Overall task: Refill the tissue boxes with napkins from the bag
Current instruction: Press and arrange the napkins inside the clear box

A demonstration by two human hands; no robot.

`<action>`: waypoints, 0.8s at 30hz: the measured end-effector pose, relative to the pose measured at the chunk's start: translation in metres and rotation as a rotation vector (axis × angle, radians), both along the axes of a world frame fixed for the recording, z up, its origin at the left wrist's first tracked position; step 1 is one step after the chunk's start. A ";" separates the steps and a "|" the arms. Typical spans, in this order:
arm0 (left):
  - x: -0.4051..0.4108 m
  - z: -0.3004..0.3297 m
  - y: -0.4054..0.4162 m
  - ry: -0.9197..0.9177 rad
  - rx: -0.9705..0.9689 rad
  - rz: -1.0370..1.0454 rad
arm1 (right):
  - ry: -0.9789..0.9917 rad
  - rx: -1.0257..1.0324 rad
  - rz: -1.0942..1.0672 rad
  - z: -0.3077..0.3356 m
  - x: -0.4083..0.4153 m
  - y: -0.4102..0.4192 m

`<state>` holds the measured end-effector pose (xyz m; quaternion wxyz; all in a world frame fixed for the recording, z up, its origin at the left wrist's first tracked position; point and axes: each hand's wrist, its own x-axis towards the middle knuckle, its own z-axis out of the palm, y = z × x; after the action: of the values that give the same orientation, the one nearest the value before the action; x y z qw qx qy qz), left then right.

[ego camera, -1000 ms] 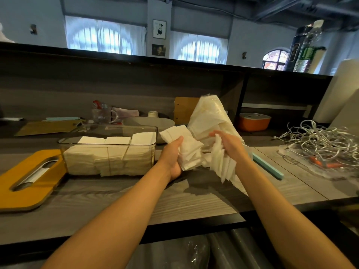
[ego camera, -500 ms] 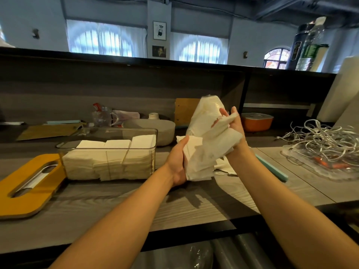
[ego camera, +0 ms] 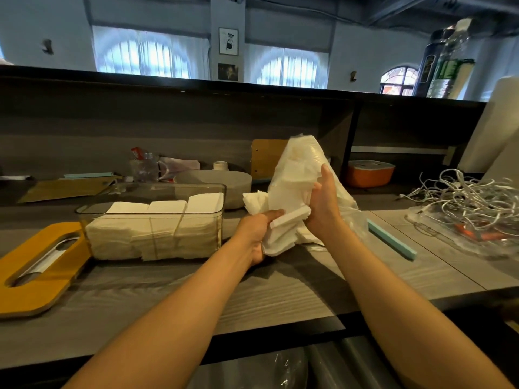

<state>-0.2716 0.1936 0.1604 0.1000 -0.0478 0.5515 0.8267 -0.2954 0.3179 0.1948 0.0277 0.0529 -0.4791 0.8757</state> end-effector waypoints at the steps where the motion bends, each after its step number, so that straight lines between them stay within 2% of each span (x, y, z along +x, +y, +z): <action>1: -0.001 0.000 -0.002 0.002 0.005 0.019 | 0.016 0.040 0.009 0.001 0.001 0.002; 8: 0.004 0.004 -0.007 0.038 0.004 0.060 | 0.091 0.461 0.058 0.002 0.009 0.005; 11: 0.004 0.005 -0.010 0.022 0.036 0.086 | 0.114 0.448 0.162 0.002 0.010 0.008; 14: 0.001 0.004 -0.013 0.028 0.047 0.110 | 0.134 0.523 0.162 0.000 0.008 0.007; 20: 0.004 0.003 -0.006 0.116 -0.069 0.048 | 0.090 0.588 -0.159 -0.002 0.002 0.007; 24: 0.010 0.007 -0.007 0.003 0.059 -0.029 | 0.015 0.375 -0.282 0.001 0.000 0.011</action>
<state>-0.2620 0.1867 0.1674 0.1127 -0.0356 0.5277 0.8412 -0.2952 0.3287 0.1957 0.1429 -0.0038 -0.6359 0.7584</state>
